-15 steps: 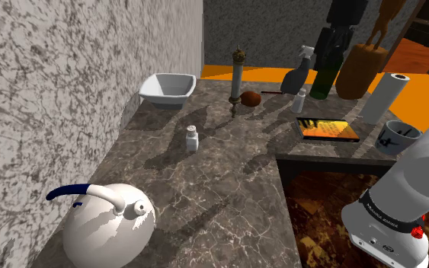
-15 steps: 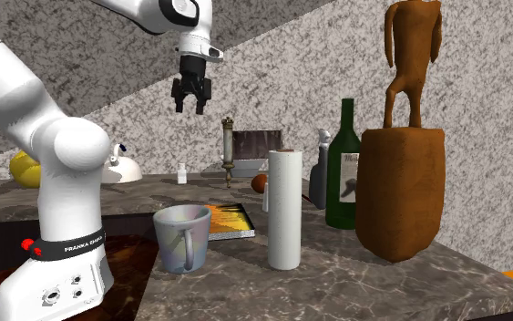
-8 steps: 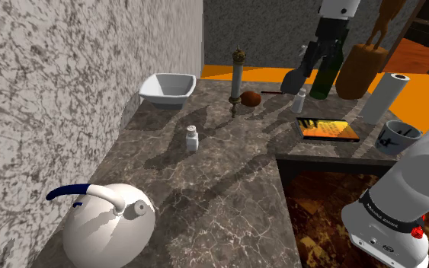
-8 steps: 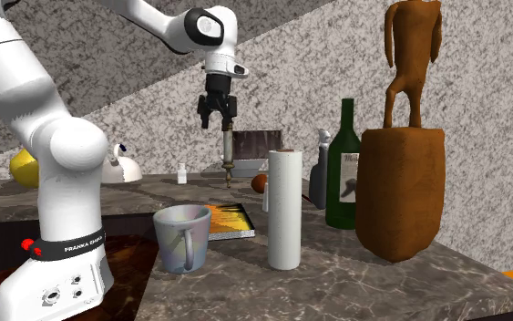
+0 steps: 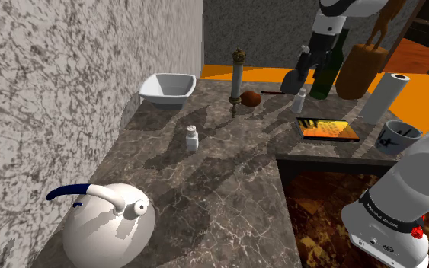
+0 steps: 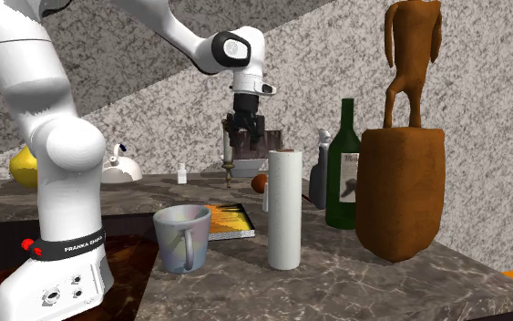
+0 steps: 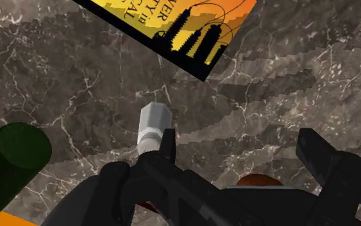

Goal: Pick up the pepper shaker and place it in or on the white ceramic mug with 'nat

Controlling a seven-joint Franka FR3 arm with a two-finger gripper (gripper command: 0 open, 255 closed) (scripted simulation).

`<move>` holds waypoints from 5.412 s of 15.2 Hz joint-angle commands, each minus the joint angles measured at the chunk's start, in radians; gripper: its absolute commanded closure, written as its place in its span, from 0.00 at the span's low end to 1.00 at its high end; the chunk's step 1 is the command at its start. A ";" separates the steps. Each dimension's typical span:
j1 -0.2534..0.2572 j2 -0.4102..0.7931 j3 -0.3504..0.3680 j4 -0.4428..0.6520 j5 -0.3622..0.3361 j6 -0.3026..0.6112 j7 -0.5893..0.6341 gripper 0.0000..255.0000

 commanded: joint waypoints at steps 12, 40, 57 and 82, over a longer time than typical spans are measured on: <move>-0.045 0.313 -0.088 0.109 0.078 0.210 -0.096 0.00; -0.043 0.288 -0.086 0.130 0.067 0.166 -0.084 1.00; -0.042 0.215 -0.080 0.285 0.037 -0.057 -0.052 1.00; -0.191 -0.290 -0.162 0.034 -0.166 -0.289 -0.186 1.00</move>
